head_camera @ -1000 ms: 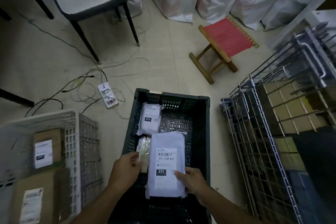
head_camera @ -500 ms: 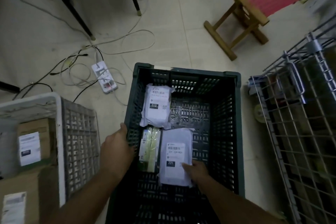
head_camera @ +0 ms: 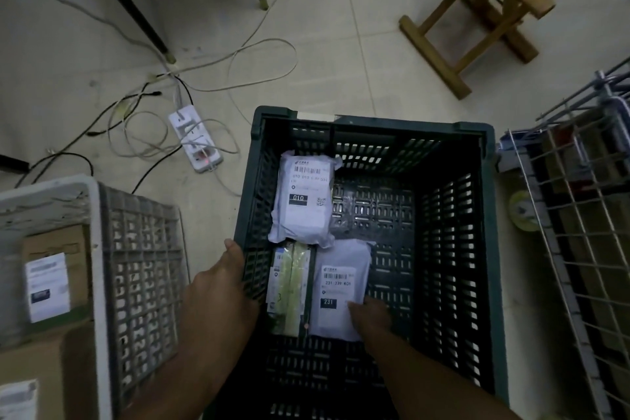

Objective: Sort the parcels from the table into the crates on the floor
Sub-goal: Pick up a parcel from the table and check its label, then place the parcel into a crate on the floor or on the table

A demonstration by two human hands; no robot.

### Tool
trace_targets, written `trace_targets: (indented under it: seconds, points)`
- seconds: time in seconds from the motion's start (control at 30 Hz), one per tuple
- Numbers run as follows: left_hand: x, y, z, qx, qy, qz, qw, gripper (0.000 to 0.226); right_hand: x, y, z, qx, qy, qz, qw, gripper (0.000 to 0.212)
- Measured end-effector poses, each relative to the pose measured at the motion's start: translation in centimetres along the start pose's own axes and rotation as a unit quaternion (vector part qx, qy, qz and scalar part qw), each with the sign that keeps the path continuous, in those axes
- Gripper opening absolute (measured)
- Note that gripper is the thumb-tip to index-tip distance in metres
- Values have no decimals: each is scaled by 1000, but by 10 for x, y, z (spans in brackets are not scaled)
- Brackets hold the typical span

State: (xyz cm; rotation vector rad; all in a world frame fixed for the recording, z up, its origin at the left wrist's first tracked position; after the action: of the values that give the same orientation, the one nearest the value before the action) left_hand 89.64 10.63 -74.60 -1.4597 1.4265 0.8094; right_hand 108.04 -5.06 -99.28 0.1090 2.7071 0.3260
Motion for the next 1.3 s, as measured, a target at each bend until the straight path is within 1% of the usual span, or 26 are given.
trace_targets:
  seconds: [0.1, 0.3, 0.4, 0.47, 0.57, 0.67, 0.7, 0.73, 0.8, 0.83, 0.93, 1.0, 1.03, 1.13, 1.23, 1.3]
  points:
    - [0, 0, 0, 3, -5, 6, 1000, 76, -1, 1, 5, 0, -18, -37, 999, 43]
    - [-1, -3, -1, 1, -7, 15, 1000, 76, -2, 1, 0, -10, -41, -45, 998, 37]
    - [0, -1, 0, 1, 3, 21, 1000, 77, -5, 7, -10, -12, -32, -46, 998, 46]
    - [-1, 2, 0, -4, 17, 10, 1000, 78, -9, 18, -24, -14, -29, -61, 998, 52]
    - [-6, -1, -1, 4, 37, 21, 999, 78, -22, 38, -53, -49, -21, -115, 992, 53]
    - [-14, 5, -2, 15, 96, 4, 995, 75, -40, 57, -97, -105, 5, -168, 980, 51]
    - [-17, 9, -3, 15, 128, -13, 992, 71, -47, 62, -113, -125, 8, -191, 974, 53]
    - [-22, 12, -7, 24, 154, -27, 987, 60, -55, 68, -132, -143, 11, -216, 966, 55]
    - [-41, 12, -19, 56, 174, -40, 982, 34, -70, 80, -169, -180, 16, -275, 944, 55]
    - [-55, 10, -28, 75, 179, -40, 980, 30, -78, 86, -189, -200, 15, -310, 929, 53]
    - [-96, 0, -59, 143, 188, -8, 972, 42, -102, 105, -258, -255, -1, -396, 882, 44]
    - [-133, -7, -82, 175, 179, 31, 968, 41, -115, 117, -306, -290, -20, -438, 851, 38]
    - [-152, -10, -95, 182, 180, 52, 965, 44, -121, 122, -332, -307, -33, -451, 837, 35]
    - [-215, -14, -137, 192, 183, 112, 957, 65, -141, 139, -414, -351, -81, -469, 806, 30]
    - [-290, -12, -186, 198, 188, 137, 952, 69, -157, 154, -501, -375, -111, -478, 787, 34]
    - [-343, -4, -218, 200, 172, 148, 953, 67, -165, 164, -565, -385, -135, -485, 774, 34]
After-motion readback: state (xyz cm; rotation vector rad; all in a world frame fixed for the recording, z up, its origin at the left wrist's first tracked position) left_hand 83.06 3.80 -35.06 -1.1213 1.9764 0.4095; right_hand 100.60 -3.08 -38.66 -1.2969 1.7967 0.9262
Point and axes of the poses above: each hand's wrist, its own z-axis towards the middle knuckle, its own x-axis out of the palm, y = z × x, the point moved 4 cm from there along z, towards the middle knuckle, and after that the axes turned 2 degrees about -x, right-handed, at the moved point
